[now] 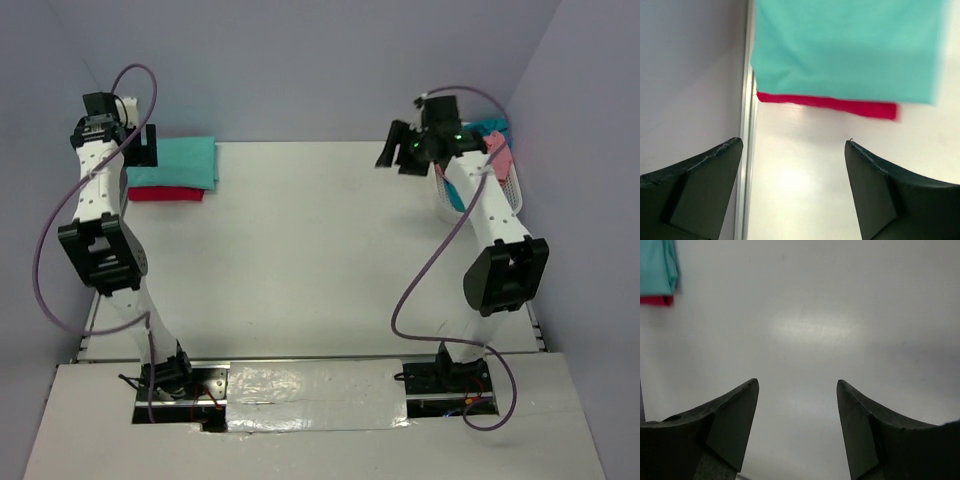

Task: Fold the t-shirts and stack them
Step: Put the neatly folded tshirt into the corner of the board with the left arm, then grab crumpled tshirt from bin with the right arm

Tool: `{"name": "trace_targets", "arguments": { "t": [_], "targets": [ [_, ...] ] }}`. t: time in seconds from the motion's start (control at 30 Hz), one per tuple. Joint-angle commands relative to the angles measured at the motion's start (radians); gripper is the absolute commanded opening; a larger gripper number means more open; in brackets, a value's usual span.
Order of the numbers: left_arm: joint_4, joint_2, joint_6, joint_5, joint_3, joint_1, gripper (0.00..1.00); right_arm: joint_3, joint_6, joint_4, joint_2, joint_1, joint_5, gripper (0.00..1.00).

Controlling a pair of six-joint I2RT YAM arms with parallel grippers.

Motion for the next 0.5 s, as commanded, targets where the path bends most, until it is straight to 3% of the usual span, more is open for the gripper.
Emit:
{"name": "trace_targets", "arguments": {
  "t": [0.0,0.13,0.17,0.3,0.37,0.47],
  "targets": [
    [-0.082,-0.198,0.033,0.171,-0.053,-0.026,0.96,0.21,-0.028,-0.058,0.079,-0.137,0.062,0.71],
    [-0.072,-0.33,0.099,0.259,-0.229,-0.067,0.95,0.473,-0.04,-0.101,0.295,-0.249,0.185,0.71],
    [-0.058,-0.344,0.122,0.277,-0.263,-0.102,0.95,0.568,-0.039,-0.102,0.341,-0.26,0.216,0.71],
    [0.03,-0.378,0.169,0.23,-0.416,-0.266,0.95,0.686,0.01,-0.023,0.521,-0.33,0.293,0.72],
    [0.013,-0.363,0.205,0.217,-0.411,-0.358,0.95,0.675,0.058,0.02,0.578,-0.37,0.326,0.72],
    [-0.088,-0.28,0.219,0.249,-0.305,-0.405,0.95,0.69,0.055,0.135,0.653,-0.401,0.333,0.72]
  ]
}}
